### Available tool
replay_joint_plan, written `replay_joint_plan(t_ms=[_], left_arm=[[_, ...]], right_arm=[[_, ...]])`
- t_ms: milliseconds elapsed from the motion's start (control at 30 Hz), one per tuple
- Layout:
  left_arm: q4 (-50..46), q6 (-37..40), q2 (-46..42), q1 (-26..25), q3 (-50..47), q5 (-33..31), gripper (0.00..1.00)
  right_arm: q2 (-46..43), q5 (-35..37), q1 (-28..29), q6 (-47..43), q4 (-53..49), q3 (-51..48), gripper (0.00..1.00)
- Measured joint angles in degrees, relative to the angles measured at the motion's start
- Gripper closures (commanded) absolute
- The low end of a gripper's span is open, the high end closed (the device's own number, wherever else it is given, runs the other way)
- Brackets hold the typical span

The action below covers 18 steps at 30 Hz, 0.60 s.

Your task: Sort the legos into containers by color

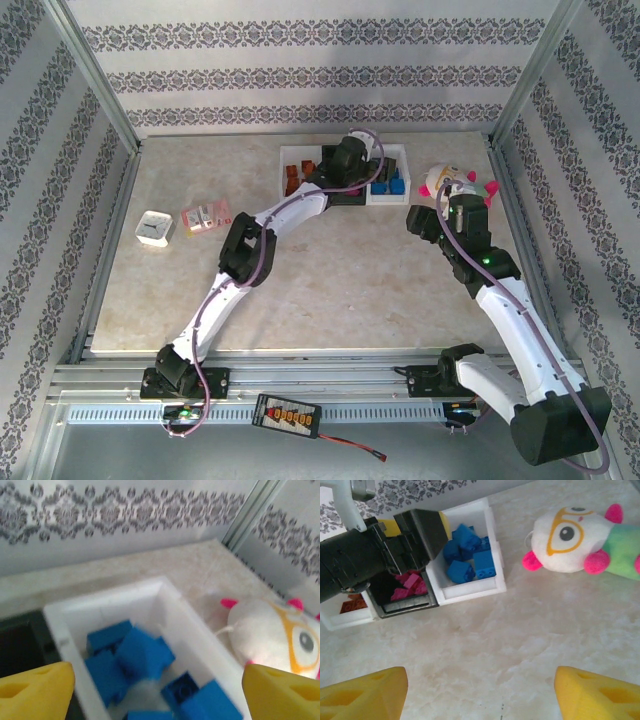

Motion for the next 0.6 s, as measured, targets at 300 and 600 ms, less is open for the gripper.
replay_joint_plan(t_ms=[300,600], left_arm=[[3.3,2.4,-32.7,0.0,-40.2,-4.7,0.01],[-10.8,-1.7,-51.4,0.4,-62.5,-14.0,0.00]], right_arm=[[5.0,-7.3,4.0,-2.6,3.4,-1.0,0.17],[10.1,-12.3,10.5,-4.2,9.4,-1.2,0.15]])
